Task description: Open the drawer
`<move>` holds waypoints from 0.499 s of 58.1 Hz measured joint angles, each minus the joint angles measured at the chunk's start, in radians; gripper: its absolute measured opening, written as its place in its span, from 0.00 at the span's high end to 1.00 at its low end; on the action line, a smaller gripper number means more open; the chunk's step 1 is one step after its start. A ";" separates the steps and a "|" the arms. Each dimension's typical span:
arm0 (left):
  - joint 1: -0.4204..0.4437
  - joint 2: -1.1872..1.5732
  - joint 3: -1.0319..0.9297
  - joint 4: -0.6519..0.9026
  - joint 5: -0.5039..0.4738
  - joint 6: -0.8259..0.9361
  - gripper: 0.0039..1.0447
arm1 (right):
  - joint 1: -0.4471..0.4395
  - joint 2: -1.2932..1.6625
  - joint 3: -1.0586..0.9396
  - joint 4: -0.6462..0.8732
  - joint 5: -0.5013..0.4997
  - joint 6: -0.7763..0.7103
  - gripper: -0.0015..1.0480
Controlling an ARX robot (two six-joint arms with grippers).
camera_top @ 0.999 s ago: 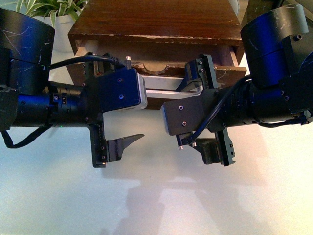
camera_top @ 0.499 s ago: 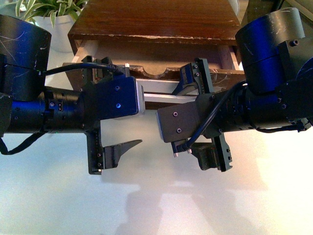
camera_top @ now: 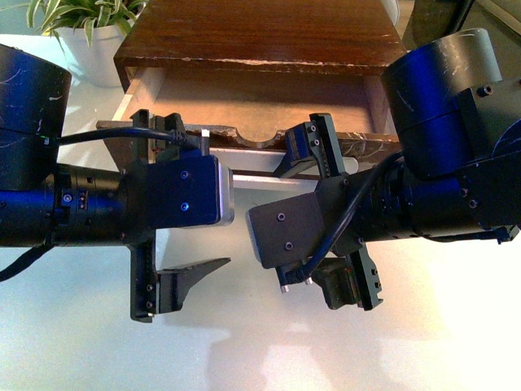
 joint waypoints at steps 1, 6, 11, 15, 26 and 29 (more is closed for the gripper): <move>0.000 -0.001 -0.002 0.000 0.000 0.000 0.08 | 0.001 -0.001 -0.001 0.000 0.000 0.000 0.08; -0.001 -0.008 -0.013 0.000 0.003 0.001 0.08 | 0.005 -0.006 -0.010 0.000 0.000 -0.001 0.08; -0.002 -0.013 -0.022 0.000 0.004 0.003 0.08 | 0.007 -0.010 -0.019 0.000 0.000 -0.005 0.08; -0.002 -0.016 -0.030 0.000 0.006 0.005 0.08 | 0.010 -0.012 -0.024 0.000 0.000 -0.006 0.08; -0.002 -0.024 -0.041 -0.005 0.010 0.012 0.08 | 0.015 -0.020 -0.038 -0.002 0.001 -0.007 0.08; -0.002 -0.026 -0.043 -0.005 0.010 0.012 0.08 | 0.016 -0.021 -0.040 -0.002 0.002 -0.007 0.08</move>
